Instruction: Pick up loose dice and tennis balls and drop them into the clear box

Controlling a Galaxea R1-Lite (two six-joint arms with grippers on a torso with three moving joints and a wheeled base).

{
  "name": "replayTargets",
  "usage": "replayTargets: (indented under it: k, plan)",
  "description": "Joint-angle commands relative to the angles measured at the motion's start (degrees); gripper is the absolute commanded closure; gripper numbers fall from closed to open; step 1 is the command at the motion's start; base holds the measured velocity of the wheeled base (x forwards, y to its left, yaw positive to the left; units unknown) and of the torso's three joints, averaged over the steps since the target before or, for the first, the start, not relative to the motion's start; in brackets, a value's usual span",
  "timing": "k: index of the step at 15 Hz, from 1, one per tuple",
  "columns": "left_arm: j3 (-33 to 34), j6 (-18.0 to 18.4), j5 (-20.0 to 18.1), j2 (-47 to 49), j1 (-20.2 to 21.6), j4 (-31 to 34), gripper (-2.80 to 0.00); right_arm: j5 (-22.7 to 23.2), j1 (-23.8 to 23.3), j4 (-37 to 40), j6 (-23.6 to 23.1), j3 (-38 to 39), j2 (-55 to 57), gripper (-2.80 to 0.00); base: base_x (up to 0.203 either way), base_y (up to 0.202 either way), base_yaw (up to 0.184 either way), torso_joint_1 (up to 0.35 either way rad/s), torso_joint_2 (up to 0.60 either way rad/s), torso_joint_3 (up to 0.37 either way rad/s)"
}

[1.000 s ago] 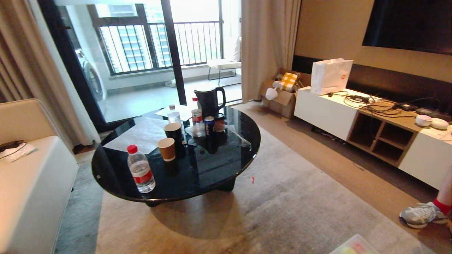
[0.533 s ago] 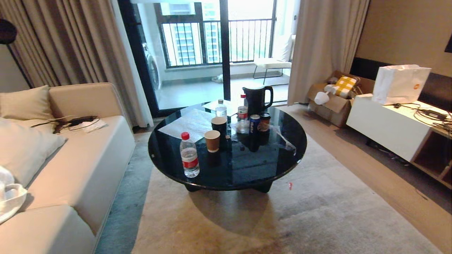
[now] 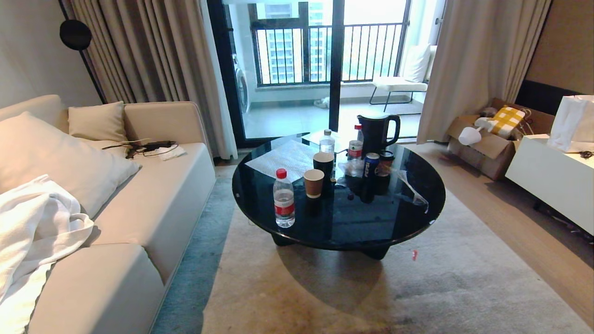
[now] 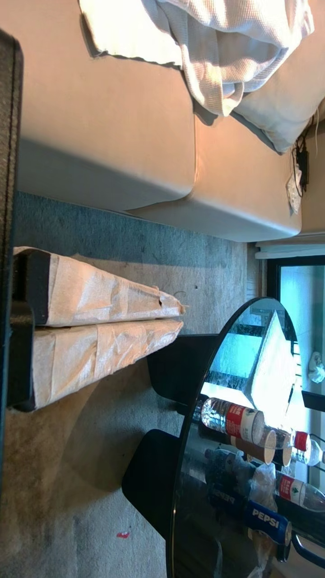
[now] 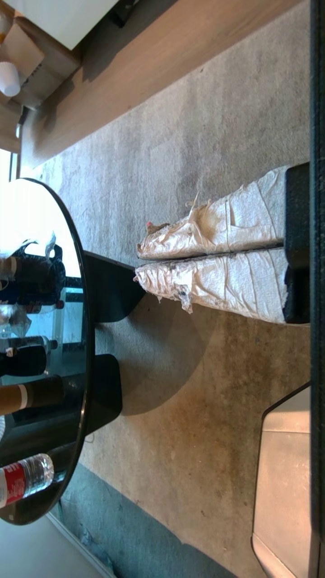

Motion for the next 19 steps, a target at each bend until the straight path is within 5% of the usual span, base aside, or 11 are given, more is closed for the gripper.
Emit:
replayTargets:
  k: [1, 19]
  plan:
    - [0.00, -0.02, 0.03, 0.00, 0.00, 0.01, 0.00, 0.01, 0.02, 0.05, -0.05, 0.00, 0.09, 0.00, 0.000, 0.000, 0.000, 0.000, 0.00, 0.000]
    - [0.09, 0.07, 0.03, 0.00, 0.00, 0.01, 0.00, -0.34, 0.02, 0.14, 1.27, 0.53, 0.09, 0.00, 0.000, 0.000, 0.000, 0.000, 0.00, 0.000]
